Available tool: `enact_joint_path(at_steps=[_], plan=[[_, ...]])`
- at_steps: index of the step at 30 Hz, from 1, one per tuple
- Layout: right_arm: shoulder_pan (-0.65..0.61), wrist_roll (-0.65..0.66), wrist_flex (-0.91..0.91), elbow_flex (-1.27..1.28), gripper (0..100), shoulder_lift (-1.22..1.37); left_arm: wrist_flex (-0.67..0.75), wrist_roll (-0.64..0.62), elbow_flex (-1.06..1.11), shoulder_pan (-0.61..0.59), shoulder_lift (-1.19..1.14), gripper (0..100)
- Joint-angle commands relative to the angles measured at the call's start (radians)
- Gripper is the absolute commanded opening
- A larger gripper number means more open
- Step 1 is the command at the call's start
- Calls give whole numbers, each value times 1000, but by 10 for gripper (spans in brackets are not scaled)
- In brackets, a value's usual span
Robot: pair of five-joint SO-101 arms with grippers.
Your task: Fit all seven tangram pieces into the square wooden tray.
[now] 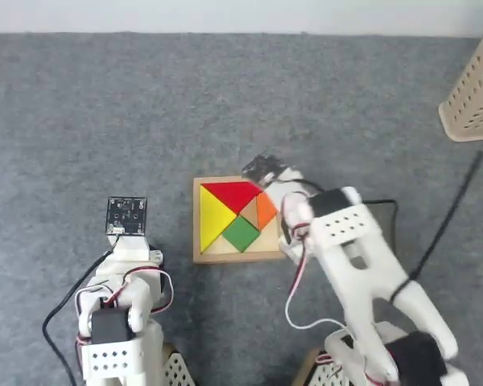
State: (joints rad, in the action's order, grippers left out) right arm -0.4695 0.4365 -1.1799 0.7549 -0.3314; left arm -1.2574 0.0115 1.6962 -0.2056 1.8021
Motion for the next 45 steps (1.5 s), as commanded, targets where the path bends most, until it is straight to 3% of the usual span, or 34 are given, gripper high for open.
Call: enact_joint_path(at_steps=[1, 7, 14, 22, 28, 36, 42, 45], plan=[[-33, 26, 61, -49, 322, 65, -5, -8, -12, -6, 15, 12], [-28, 163, 84, -43, 322, 180, -5, -8, -12, -6, 15, 12], [-27, 175, 151, -44, 318, 306, -5, -8, -12, -6, 15, 12], [41, 164, 133, -97, 72, 351, -5, -8, -12, -6, 15, 12], [165, 69, 93, -170, 39, 351, -5, -8, -12, -6, 15, 12], [237, -146, 42, -262, 37, 351, -5, -8, -12, -6, 15, 12], [314, -153, -58, -333, 44, 351, -5, -8, -12, -6, 15, 12], [314, -155, -99, -341, 104, 351, -5, -8, -12, -6, 15, 12]])
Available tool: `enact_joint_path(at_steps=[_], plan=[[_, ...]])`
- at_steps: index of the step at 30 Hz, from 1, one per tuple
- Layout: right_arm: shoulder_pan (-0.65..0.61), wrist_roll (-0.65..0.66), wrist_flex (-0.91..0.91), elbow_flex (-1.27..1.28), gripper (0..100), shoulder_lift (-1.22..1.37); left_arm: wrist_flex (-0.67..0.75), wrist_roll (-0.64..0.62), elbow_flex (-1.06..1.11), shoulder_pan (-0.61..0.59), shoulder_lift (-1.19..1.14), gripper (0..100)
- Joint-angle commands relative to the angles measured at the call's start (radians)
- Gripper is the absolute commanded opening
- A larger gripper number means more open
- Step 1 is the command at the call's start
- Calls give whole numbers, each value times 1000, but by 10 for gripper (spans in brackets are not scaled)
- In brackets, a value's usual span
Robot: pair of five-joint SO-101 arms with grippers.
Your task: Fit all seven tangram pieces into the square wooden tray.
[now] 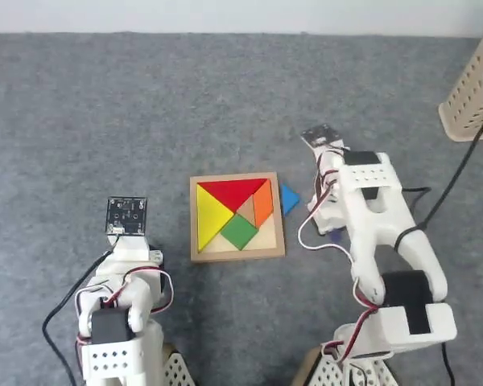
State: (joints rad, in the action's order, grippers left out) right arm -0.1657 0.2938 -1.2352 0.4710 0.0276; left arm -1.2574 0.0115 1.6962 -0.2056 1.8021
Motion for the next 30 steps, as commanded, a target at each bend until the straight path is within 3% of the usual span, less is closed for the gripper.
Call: enact_joint_path(at_steps=[1, 4, 14, 22, 30], plan=[[10, -17, -50, -57, 136, -8, -5, -8, -12, -6, 15, 12], [18, -21, -54, -57, 202, -8, -5, -8, -12, -6, 15, 12], [2, -161, -117, -176, 206, -10, -5, -8, -12, -6, 15, 12], [-170, -295, 16, -135, 205, 42, -5, -8, -12, -6, 15, 12], [-91, -290, 41, -121, 205, 162, -5, -8, -12, -6, 15, 12]])
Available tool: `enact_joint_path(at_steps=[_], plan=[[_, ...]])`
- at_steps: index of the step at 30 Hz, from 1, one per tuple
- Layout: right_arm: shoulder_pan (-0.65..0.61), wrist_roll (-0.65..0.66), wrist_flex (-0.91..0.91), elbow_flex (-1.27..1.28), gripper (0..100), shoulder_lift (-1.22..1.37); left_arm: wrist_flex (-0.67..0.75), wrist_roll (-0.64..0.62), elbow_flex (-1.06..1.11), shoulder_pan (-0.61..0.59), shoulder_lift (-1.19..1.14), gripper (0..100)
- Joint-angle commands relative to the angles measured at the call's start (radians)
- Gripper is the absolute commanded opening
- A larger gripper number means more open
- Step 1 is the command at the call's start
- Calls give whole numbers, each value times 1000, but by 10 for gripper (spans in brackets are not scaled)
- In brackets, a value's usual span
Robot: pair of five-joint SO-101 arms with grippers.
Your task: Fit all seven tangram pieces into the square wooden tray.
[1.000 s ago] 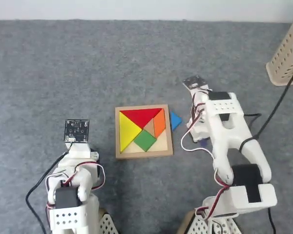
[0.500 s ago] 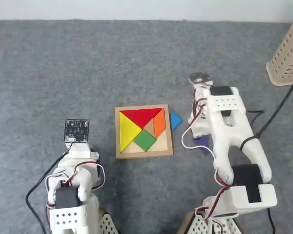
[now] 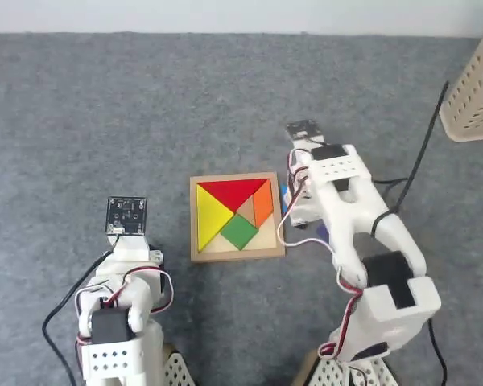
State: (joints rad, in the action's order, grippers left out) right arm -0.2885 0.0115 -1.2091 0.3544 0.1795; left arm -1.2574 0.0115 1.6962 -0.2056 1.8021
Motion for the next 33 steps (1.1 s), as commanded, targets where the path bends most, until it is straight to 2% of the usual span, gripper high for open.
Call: enact_joint_path(at_steps=[1, 11, 23, 29, 33], plan=[[36, -8, 15, -5, 205, 25, -5, -8, -12, -6, 15, 12], [147, -9, -1, -3, 205, 59, -5, -8, -12, -6, 15, 12], [180, -5, -16, 21, 207, 48, -5, -8, -12, -6, 15, 12], [202, -6, -15, 46, 206, -131, -5, -8, -12, -6, 15, 12], [202, -6, 18, 150, 206, -282, -5, -8, -12, -6, 15, 12]])
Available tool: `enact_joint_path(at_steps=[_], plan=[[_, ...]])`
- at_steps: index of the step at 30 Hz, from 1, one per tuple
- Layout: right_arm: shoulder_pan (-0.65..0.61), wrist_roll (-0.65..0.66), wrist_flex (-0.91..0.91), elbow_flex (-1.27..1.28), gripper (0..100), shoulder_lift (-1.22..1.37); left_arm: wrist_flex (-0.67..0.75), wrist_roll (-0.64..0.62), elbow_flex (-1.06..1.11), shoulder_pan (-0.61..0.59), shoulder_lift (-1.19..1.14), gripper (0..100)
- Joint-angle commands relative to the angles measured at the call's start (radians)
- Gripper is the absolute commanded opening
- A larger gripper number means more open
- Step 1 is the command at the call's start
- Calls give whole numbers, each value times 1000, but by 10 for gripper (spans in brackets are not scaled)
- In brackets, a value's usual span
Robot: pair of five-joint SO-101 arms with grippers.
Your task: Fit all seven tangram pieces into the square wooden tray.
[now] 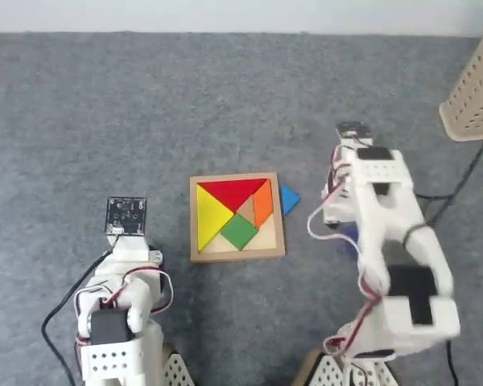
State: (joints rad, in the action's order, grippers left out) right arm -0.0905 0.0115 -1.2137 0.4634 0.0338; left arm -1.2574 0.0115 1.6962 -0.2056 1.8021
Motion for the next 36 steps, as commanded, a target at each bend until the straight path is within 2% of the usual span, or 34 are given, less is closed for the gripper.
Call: enact_joint_path(at_steps=[1, 9, 18, 31, 36], plan=[[1, -6, 39, 72, 206, -154, -5, -8, -12, -6, 15, 12], [1, 25, 81, 123, 206, -65, -5, -8, -12, -6, 15, 12], [62, -8, 82, 8, 206, 159, -5, -8, -12, -6, 15, 12], [68, -14, 82, -15, 206, 91, -5, -8, -12, -6, 15, 12], [64, -118, 128, -28, 205, 77, -5, -8, -12, -6, 15, 12]])
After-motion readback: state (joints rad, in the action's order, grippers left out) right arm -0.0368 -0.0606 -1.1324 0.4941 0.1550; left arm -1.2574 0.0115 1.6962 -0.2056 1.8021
